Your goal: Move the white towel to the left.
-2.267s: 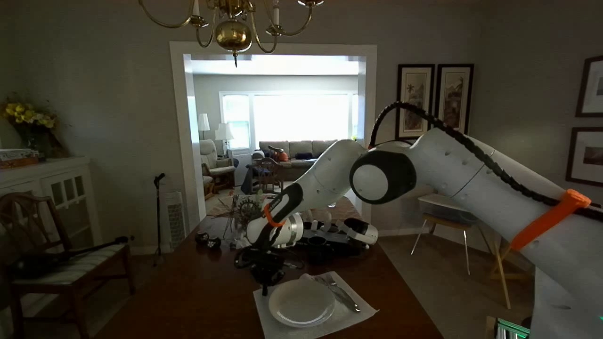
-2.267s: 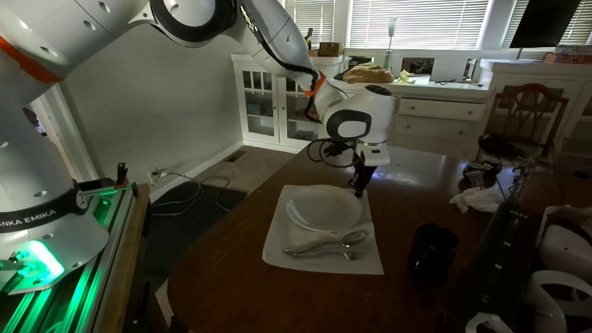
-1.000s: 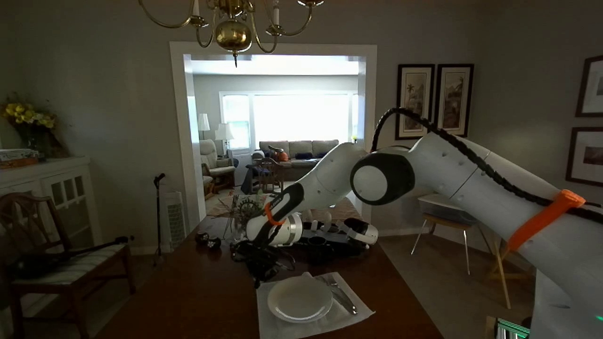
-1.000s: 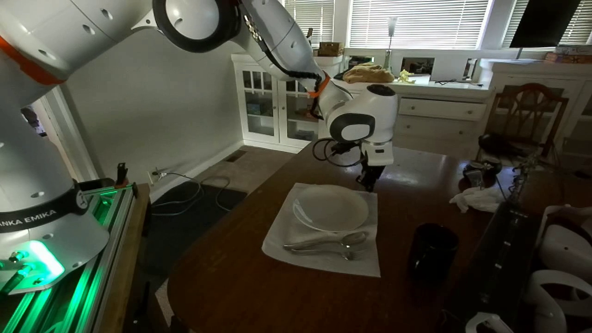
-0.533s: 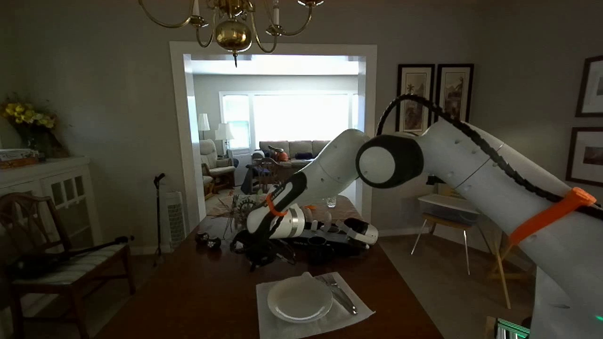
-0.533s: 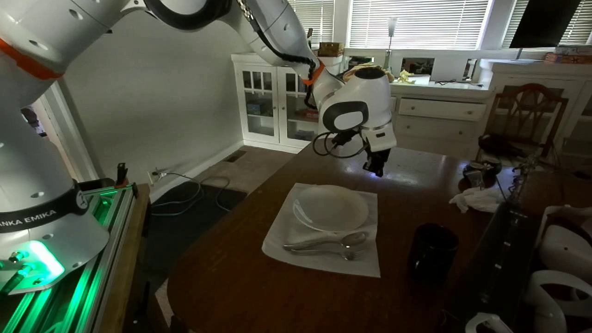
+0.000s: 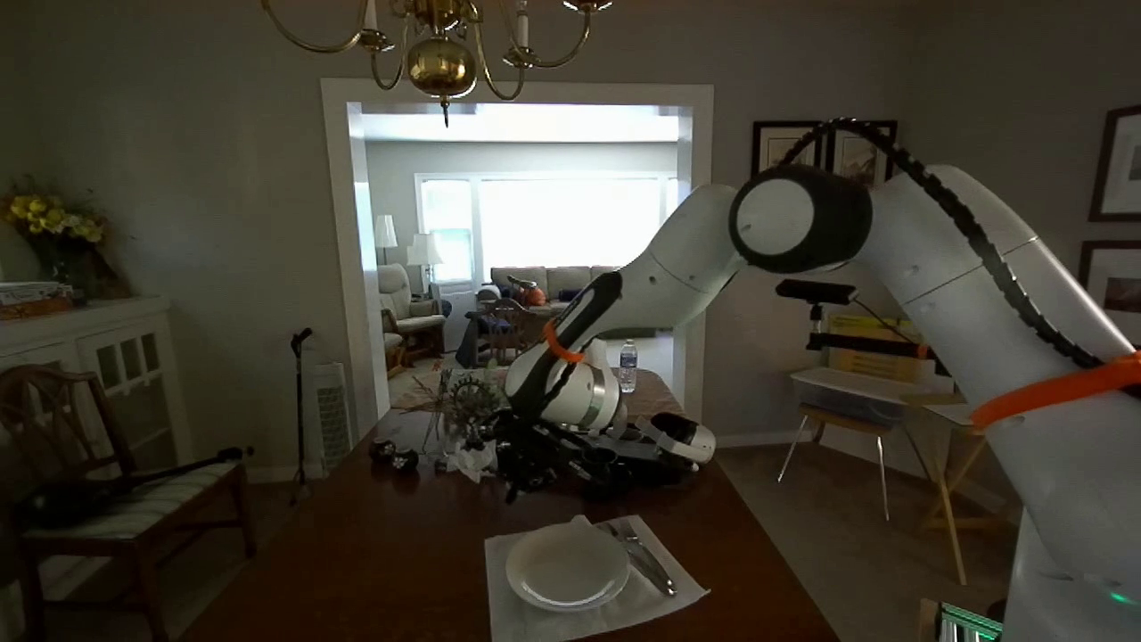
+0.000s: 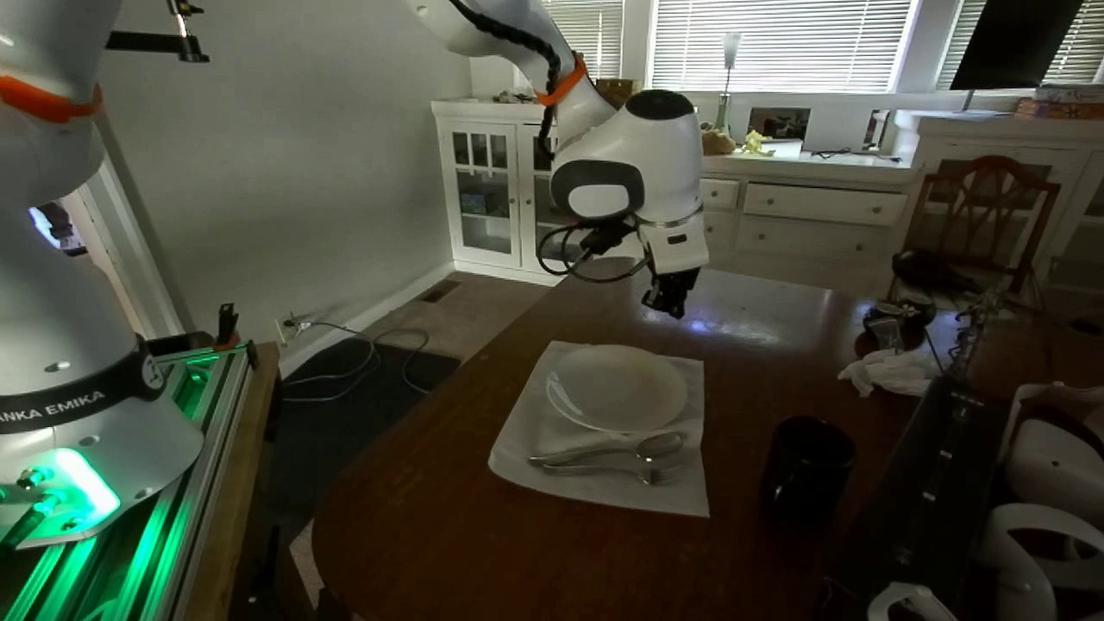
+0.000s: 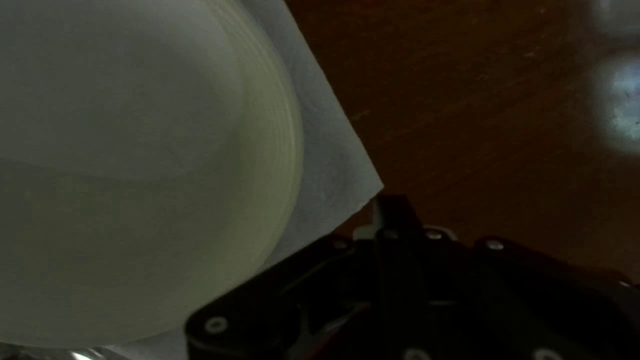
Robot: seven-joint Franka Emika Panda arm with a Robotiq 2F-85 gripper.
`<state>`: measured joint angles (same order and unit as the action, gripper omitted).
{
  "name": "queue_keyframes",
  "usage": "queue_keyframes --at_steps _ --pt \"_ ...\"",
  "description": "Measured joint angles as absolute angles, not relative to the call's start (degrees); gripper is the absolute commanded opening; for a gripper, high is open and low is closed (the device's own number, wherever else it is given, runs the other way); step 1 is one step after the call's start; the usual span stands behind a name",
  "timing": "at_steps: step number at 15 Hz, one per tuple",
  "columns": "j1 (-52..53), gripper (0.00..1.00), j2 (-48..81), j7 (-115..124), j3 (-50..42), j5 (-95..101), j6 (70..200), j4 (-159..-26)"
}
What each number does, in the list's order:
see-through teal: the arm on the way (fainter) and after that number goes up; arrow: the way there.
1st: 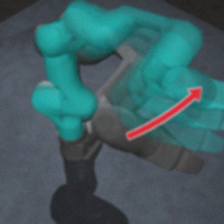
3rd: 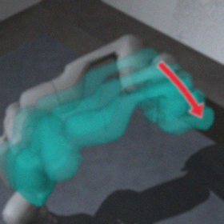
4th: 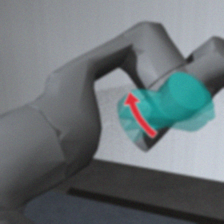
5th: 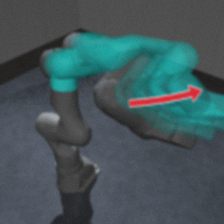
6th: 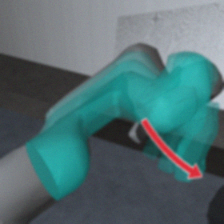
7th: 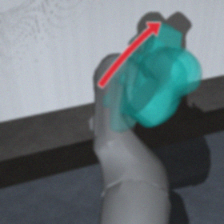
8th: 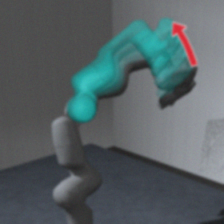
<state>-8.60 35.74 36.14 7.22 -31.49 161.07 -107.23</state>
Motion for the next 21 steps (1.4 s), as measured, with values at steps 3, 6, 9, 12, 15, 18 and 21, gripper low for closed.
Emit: queue_keyframes --at_steps 3,6,9,12,15,18,21 --pt "-12.9 0.0 30.4 27.2 10.5 -41.3 161.3 -116.9" --pt "-18.3 0.0 25.9 18.2 13.9 -49.4 162.7 -126.7" --pt "-24.0 0.0 22.0 8.5 15.8 -56.1 162.9 -134.9" --pt "-28.2 0.01 19.5 1.9 15.4 -57.6 162.9 -140.3" --pt "-29.7 0.01 19.2 -1.3 14.6 -57.5 163.2 -142.2" --pt "-29.6 0.0 19.2 -1.4 14.7 -57.5 163.5 -142.4" --pt "-29.1 0.0 19.7 -1.1 14.2 -55.2 163.5 -142.6"
